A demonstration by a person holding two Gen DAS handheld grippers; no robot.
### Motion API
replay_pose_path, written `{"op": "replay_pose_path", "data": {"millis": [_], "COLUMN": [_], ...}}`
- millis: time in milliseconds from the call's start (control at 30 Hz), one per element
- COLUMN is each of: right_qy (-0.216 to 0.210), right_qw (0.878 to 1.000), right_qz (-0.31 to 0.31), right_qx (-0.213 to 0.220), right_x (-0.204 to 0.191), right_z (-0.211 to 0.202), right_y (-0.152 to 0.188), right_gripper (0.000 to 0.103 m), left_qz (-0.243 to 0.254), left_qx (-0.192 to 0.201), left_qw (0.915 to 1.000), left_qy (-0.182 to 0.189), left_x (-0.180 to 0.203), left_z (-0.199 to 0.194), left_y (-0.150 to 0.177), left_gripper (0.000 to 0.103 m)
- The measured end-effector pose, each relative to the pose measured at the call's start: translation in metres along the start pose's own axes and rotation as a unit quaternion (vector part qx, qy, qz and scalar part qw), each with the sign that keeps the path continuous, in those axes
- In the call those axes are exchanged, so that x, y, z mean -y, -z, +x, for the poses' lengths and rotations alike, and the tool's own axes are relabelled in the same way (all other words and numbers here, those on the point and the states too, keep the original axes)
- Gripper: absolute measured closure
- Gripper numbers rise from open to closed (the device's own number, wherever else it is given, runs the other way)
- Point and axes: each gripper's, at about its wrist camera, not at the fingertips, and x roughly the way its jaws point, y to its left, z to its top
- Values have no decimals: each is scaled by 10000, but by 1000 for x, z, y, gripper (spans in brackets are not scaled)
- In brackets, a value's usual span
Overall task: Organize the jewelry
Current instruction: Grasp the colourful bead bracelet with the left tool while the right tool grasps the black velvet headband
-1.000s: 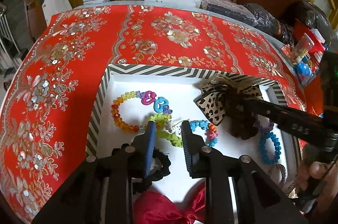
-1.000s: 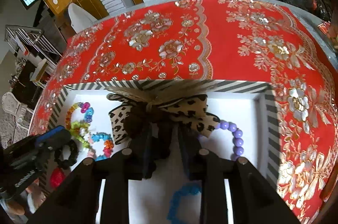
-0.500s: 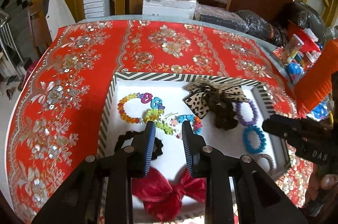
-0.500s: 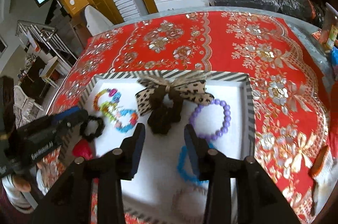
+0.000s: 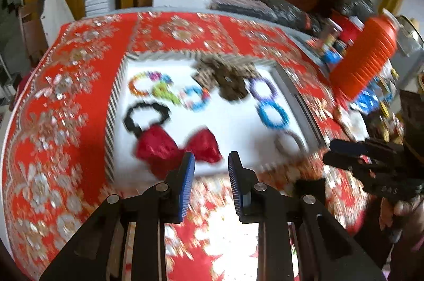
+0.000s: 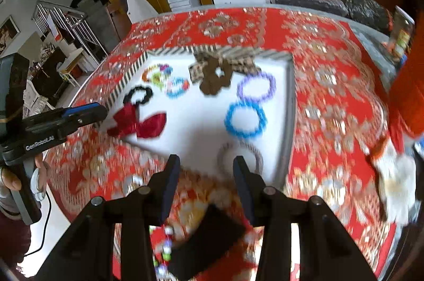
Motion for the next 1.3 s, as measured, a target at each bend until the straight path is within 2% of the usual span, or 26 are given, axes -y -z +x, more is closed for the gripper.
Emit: {"op": "replay_pose_path", "data": {"millis": [200,467,700,967,1300], "right_qy": [-14,-66,-54,43,138], "right_qw": [9990,9976,9966,9964,9973], "right_qz": [356,483,496,471,323], "right_qx": [-286,-483,-656,-711,-645], "right_x": [15,12,7,3,1], "right_z": [-1,8,19,28,34], "right_y": [37,64,72,73,71], "right_gripper": [53,53,49,48,47], "left_qz": [141,408,410,181,271], "left_qx": [-320,-471,-565,-883,-1045], "left_qw": [9992,9980,9975,9949,9924], "left_qy": [216,96,111,464,586], "left_x": [21,43,52,54,72], "left_z": [3,7,13,28,42], "left_y": [38,68,80,89,96], "left_gripper": [86,86,86,82,82]}}
